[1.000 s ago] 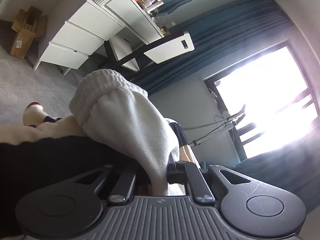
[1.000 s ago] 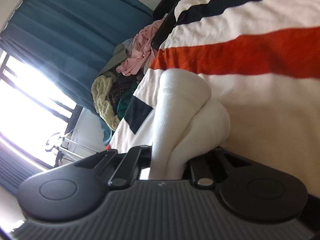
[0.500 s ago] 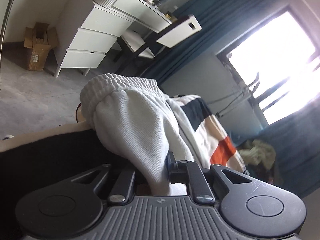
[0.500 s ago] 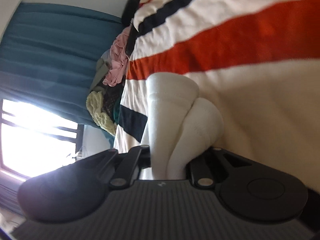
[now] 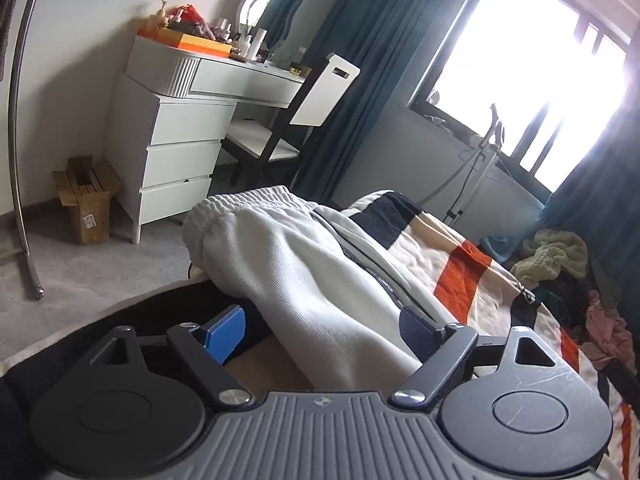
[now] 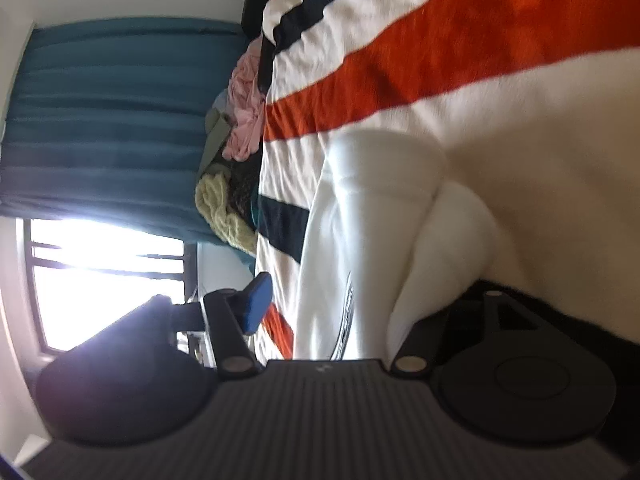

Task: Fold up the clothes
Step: 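Lower the folded sweatpants onto the bed and open both grippers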

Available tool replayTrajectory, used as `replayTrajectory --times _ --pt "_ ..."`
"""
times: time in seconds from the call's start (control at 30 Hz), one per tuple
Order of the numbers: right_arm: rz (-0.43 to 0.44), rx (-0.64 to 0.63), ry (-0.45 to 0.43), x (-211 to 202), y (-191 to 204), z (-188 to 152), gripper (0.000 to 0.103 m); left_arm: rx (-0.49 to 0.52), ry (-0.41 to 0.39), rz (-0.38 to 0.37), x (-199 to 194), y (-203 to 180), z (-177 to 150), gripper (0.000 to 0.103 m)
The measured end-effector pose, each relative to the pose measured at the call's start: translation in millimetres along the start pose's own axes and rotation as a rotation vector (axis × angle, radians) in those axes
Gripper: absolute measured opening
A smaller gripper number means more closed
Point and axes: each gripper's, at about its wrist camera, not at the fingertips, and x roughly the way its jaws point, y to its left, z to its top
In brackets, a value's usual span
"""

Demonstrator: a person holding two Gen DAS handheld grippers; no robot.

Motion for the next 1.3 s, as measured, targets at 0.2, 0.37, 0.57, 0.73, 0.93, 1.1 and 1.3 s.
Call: replayTrajectory --times 0.2,0.37,0.57,0.73,0.93,1.1,1.3 --pt "-0.068 -0.028 0.021 21.6 -7.8 0.6 0.063 0.145 -0.009 -0.069 7.0 -46.3 -15.9 0.090" --pt "-0.047 -0.107 0.006 32.3 -8.1 9.7 0.063 0.281 -0.001 -0.181 17.8 -87.7 -42.6 0.091" --pt "0.105 -0.128 -0.040 27.3 -0.5 11.5 0.063 0.406 0.039 -0.293 40.9 -131.2 -84.1 0.092" --pt "0.064 -0.151 -0.057 26.4 2.4 10.3 0.063 0.511 0.086 -0.294 66.0 -155.4 -120.8 0.093" --pt "-0.022 -0.187 -0.094 16.2 4.9 9.3 0.051 0.715 0.264 -0.179 103.6 -171.6 -160.5 0.102" --pt "-0.138 -0.234 -0.120 13.8 10.5 10.7 0.027 0.695 0.296 -0.182 108.5 -165.4 -161.7 0.102" --pt "-0.224 -0.320 -0.143 11.7 18.3 7.2 0.016 0.693 0.301 -0.183 108.9 -161.4 -155.5 0.102"
